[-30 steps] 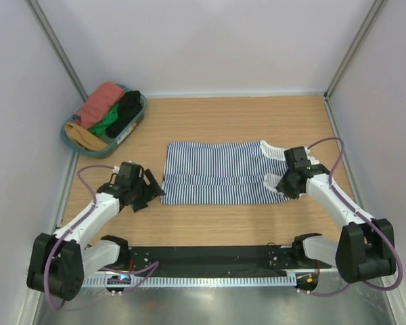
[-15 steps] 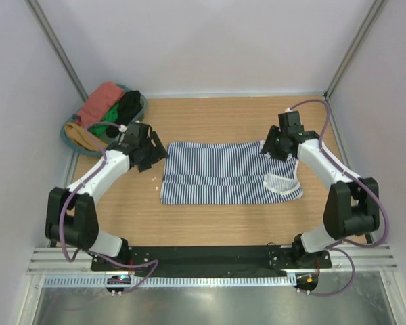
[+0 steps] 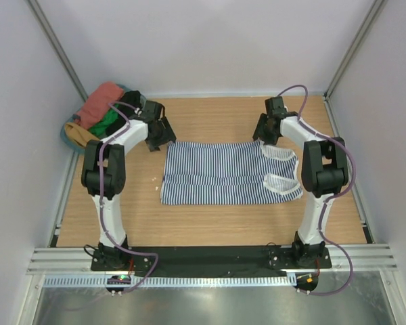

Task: Fold and stack the tank tops
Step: Fold the tank top

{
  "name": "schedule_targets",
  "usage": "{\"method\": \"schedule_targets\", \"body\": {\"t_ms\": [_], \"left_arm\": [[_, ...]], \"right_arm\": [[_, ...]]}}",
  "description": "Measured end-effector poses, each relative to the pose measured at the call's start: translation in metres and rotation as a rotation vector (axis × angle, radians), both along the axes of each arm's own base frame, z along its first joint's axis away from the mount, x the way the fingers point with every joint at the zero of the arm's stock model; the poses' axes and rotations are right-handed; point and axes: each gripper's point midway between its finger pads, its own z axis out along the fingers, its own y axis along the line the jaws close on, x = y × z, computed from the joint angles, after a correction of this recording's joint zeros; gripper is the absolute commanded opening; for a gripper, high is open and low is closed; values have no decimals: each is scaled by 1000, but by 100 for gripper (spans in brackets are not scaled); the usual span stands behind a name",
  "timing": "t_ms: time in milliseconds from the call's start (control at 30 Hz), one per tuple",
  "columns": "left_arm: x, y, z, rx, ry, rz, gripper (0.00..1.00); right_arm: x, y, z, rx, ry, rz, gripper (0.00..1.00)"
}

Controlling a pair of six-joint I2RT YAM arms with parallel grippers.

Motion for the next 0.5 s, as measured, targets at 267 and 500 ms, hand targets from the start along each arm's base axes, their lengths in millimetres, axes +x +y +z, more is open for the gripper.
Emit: {"method": "schedule_targets", "body": {"t_ms": [267,500], "left_arm": [[6,8,-23,22,58,-2,58],[8,4,-22,5,57,-10,34]], "right_arm": [[6,-4,-21,-29,35,-9,46],[9,-4,-29,-38,46,-5,10]]}}
